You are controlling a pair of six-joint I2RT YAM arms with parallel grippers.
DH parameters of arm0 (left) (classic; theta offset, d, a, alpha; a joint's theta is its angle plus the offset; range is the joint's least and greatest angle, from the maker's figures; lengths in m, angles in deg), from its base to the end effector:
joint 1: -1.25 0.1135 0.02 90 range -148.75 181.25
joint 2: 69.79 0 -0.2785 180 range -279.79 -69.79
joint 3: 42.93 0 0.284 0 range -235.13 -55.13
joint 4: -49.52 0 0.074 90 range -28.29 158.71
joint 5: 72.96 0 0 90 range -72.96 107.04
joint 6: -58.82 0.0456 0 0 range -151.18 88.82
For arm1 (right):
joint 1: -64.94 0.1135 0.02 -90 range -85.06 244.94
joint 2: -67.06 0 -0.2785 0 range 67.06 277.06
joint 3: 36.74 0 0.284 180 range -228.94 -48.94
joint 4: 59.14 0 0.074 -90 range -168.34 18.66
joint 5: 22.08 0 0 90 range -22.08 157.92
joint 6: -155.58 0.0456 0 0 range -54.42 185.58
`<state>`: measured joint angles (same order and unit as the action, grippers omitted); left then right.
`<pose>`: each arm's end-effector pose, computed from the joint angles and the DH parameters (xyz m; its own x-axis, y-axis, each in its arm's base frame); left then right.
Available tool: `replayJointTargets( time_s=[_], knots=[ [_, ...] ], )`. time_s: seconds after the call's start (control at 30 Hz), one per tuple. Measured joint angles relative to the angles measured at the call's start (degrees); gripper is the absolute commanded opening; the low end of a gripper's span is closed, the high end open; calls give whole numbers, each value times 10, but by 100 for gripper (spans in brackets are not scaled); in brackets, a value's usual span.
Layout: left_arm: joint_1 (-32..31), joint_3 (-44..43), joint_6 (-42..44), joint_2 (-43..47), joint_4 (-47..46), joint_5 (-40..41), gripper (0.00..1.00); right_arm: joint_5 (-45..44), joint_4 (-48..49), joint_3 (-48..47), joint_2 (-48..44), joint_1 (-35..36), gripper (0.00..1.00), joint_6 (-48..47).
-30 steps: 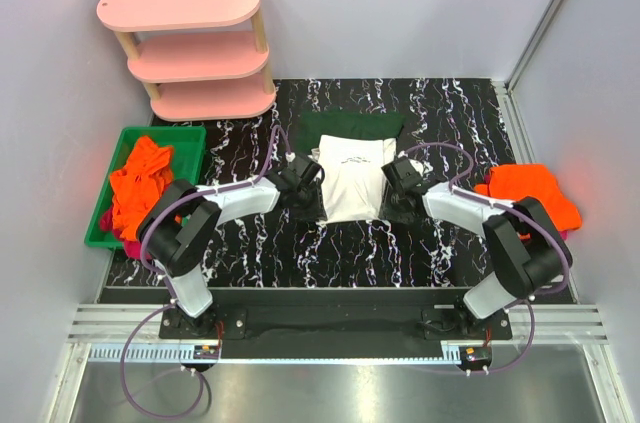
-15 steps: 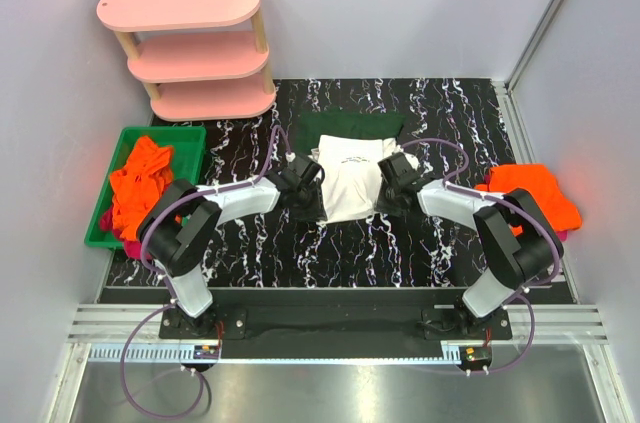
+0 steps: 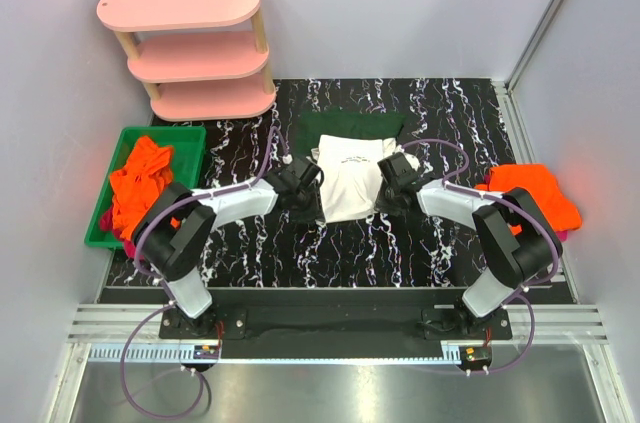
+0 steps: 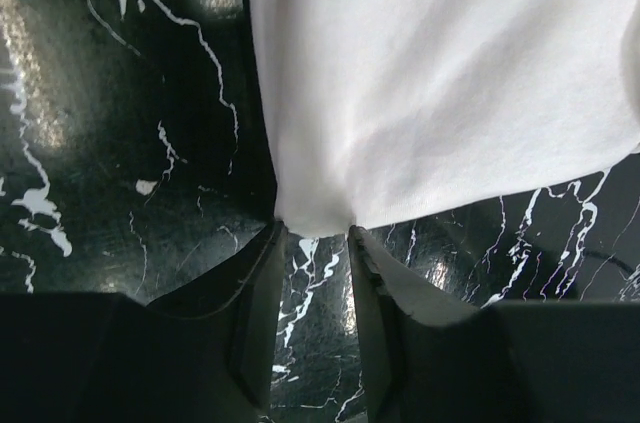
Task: Fold and stack the t-shirts
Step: Grab one side of the 2/3 rectangular tshirt with both arms
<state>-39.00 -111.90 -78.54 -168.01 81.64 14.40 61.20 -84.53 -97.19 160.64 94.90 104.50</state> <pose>0.2771 -0.2374 0.1454 -0.9410 -0.1662 -0.2948 -0.0442 0.9240 -0.3799 0.2951 0.1639 0.1345 -0.8532 0.2284 -0.4690 0.1195 0.9607 0.2504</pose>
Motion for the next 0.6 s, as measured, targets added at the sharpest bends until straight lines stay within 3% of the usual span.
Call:
replayJointTargets(
  time_s=[0.6],
  knots=[
    [-13,-24,-23,-22,27,43,36,1,0,1,-1,0,0,-1]
  ],
)
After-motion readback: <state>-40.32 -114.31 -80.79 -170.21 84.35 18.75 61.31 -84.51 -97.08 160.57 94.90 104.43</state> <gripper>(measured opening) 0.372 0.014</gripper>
